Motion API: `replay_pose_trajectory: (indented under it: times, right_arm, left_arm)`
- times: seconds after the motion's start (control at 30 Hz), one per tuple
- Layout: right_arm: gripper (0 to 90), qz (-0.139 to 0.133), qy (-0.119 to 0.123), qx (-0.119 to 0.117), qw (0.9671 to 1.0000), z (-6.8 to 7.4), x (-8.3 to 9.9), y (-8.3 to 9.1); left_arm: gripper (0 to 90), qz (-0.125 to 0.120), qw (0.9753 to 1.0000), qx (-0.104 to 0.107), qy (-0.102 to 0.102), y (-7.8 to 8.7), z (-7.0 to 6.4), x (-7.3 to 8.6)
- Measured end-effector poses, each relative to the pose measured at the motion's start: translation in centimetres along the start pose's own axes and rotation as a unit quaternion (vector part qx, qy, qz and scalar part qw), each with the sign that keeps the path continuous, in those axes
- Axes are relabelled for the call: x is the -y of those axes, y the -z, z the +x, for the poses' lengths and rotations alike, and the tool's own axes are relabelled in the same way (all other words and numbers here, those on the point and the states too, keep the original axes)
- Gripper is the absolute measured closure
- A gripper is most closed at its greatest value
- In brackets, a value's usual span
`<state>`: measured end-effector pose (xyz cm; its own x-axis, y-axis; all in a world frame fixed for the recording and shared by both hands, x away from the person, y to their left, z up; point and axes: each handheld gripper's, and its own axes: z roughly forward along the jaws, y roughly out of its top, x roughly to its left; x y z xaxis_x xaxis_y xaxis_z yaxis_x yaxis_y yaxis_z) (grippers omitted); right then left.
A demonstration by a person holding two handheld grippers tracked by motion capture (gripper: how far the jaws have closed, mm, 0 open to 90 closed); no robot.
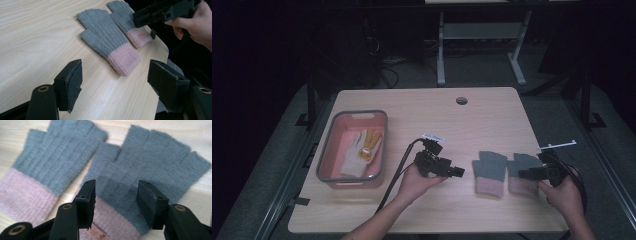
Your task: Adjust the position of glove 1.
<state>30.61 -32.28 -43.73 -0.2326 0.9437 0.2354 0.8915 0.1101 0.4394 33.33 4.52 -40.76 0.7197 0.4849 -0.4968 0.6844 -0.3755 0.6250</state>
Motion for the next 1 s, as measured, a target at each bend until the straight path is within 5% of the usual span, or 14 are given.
replay_pose_trajectory:
  times: [0.53,1.0]
  right_arm:
    - [60.2,0.026,0.032,0.073,0.9965,1.5,-0.2,-1.4]
    - [79.7,0.023,0.022,0.067,0.9972,1.3,-0.4,-1.5]
  left_arm:
    - [28.3,0.006,1.0000,0.004,-0.006,-0.8,-0.5,0.2]
    - [28.6,0.008,0.9999,0.002,-0.007,-0.8,-0.6,0.2]
